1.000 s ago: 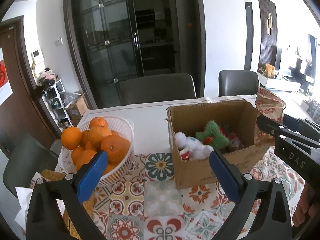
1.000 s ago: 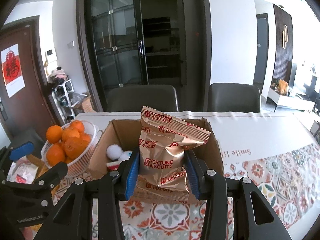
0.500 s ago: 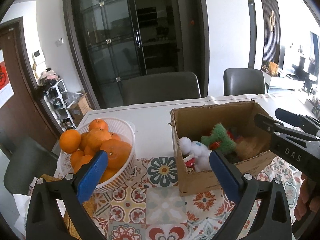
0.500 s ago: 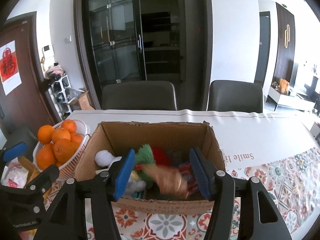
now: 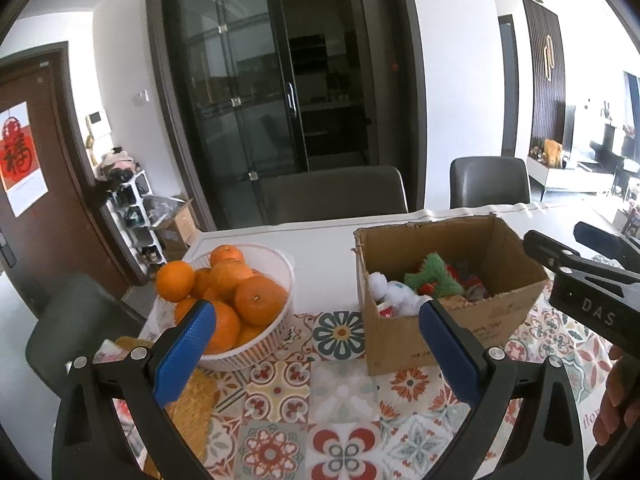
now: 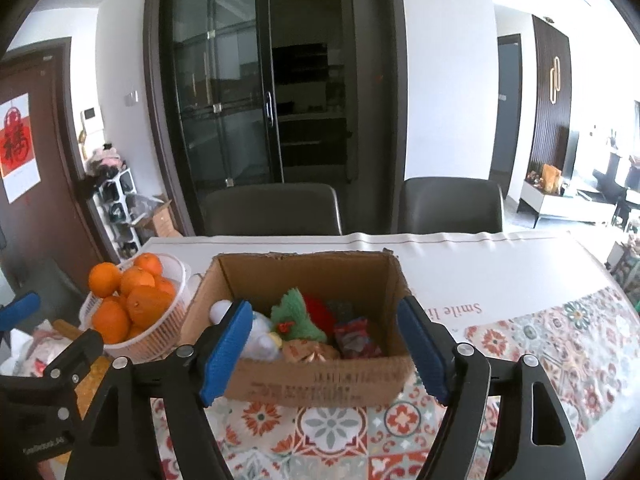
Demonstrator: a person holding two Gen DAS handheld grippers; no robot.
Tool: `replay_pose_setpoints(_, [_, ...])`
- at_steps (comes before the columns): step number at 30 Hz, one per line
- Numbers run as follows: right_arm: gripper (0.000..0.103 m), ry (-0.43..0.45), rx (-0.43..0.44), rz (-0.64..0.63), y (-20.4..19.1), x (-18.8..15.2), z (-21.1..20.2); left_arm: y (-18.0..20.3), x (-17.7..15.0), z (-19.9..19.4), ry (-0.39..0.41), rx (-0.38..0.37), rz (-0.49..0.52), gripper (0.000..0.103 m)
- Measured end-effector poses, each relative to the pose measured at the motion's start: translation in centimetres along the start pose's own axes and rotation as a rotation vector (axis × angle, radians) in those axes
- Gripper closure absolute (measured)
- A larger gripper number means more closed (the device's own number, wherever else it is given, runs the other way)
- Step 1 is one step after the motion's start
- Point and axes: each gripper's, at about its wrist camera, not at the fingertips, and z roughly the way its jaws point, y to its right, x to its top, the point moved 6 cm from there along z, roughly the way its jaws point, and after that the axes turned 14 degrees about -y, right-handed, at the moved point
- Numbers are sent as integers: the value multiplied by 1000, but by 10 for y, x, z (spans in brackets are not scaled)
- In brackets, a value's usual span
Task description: Organize soft objects
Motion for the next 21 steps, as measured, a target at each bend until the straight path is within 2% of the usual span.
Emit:
replay_pose_setpoints(8, [17,33,-17,19,-2,-41,-55,-11,-38,-56,60,16,-24,0])
replay_pose_setpoints(14, [16,48,-31,16,-4,-69,-89,-12,-63,-88,95,13,-29,0])
replay_pose_setpoints(21, [15,66,-59,34,3,-106,-121,-7,-97,-111,96,-27,-42,0])
